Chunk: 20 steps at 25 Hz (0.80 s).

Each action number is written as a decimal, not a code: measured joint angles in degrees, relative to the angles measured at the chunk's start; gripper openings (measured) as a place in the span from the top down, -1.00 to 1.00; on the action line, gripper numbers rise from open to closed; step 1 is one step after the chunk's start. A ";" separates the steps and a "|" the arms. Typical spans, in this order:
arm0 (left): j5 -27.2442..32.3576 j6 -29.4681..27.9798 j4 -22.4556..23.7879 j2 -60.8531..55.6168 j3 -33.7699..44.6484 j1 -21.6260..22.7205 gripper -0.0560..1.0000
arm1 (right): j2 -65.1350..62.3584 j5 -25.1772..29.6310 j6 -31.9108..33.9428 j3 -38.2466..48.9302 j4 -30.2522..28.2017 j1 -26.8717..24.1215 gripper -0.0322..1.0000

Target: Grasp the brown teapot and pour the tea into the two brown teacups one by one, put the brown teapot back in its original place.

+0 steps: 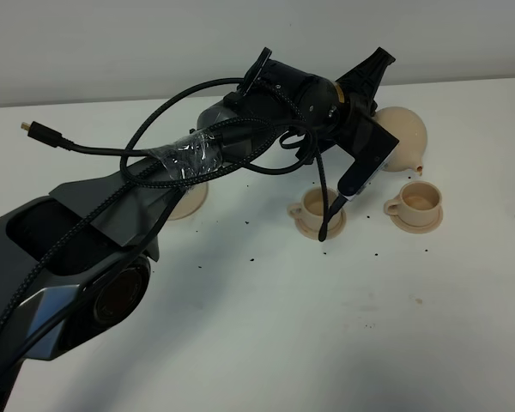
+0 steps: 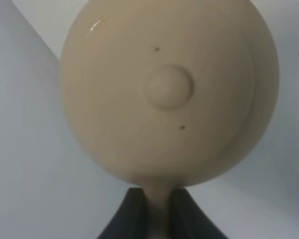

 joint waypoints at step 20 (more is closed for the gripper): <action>-4.41 4.67 0.00 2.04 0.00 -0.61 0.65 | 0.00 0.00 0.00 0.00 0.00 0.00 0.28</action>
